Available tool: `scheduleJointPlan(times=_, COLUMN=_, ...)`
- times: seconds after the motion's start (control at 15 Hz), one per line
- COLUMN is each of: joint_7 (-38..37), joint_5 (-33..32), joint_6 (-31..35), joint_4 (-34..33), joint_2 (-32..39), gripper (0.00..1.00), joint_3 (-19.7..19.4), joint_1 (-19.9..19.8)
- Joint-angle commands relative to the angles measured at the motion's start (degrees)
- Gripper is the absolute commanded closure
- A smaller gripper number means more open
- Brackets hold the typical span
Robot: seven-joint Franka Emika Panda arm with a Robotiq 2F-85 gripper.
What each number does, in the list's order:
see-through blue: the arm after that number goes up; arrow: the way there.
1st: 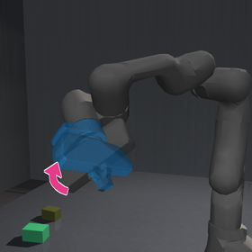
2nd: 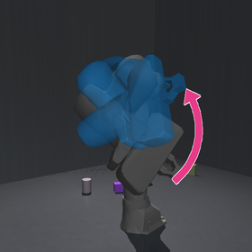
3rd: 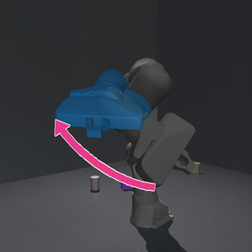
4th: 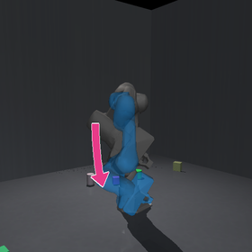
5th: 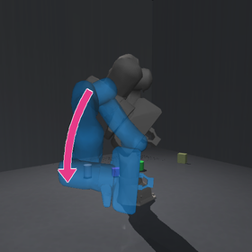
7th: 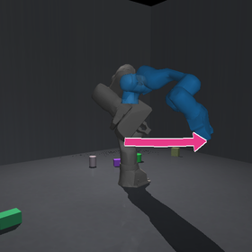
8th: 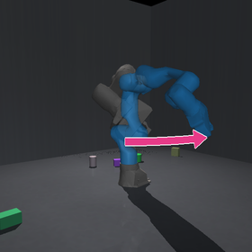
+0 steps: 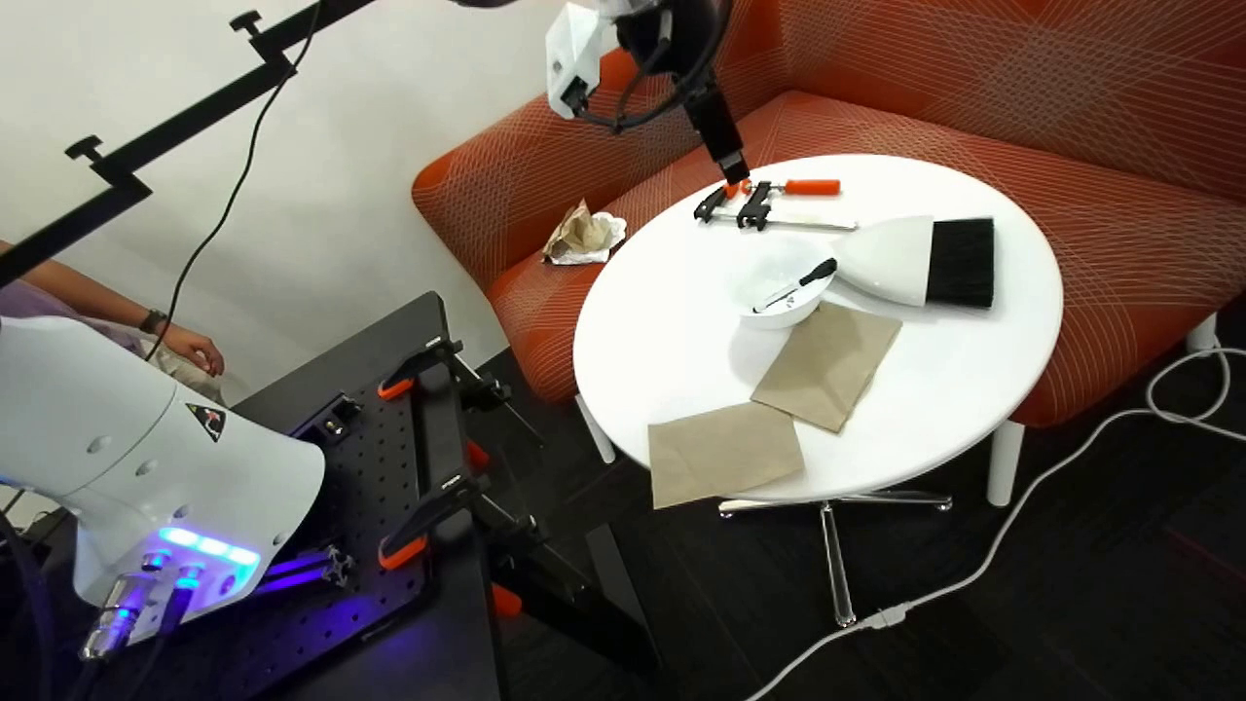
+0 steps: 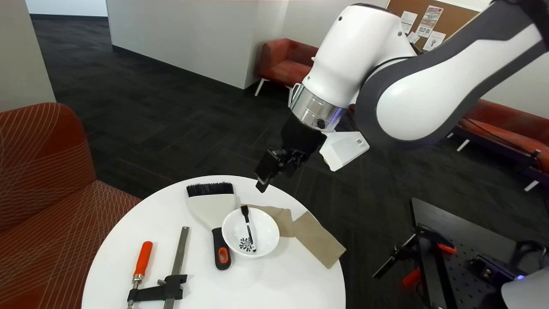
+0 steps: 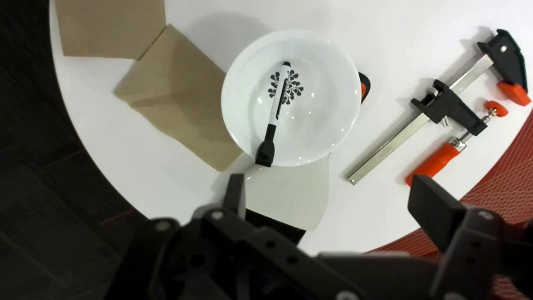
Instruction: Remove the marker from the bowl
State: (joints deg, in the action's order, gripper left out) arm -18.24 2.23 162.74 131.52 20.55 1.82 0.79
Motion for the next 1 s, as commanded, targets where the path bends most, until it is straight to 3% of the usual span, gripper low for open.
scheduleJointPlan(times=0.0, joint_7=1.1, joint_5=1.4, joint_6=-0.2, joint_4=-0.1, joint_2=0.2, gripper=0.00, joint_3=-1.3, joint_1=1.4)
scheduleJointPlan(times=0.33, joint_7=1.1, joint_5=1.3, joint_6=-0.2, joint_4=-0.1, joint_2=0.0, gripper=0.00, joint_3=-1.5, joint_1=1.6)
scheduleJointPlan(times=0.93, joint_7=-4.3, joint_5=2.5, joint_6=2.4, joint_4=-5.7, joint_2=10.3, gripper=0.00, joint_3=-5.3, joint_1=5.5)
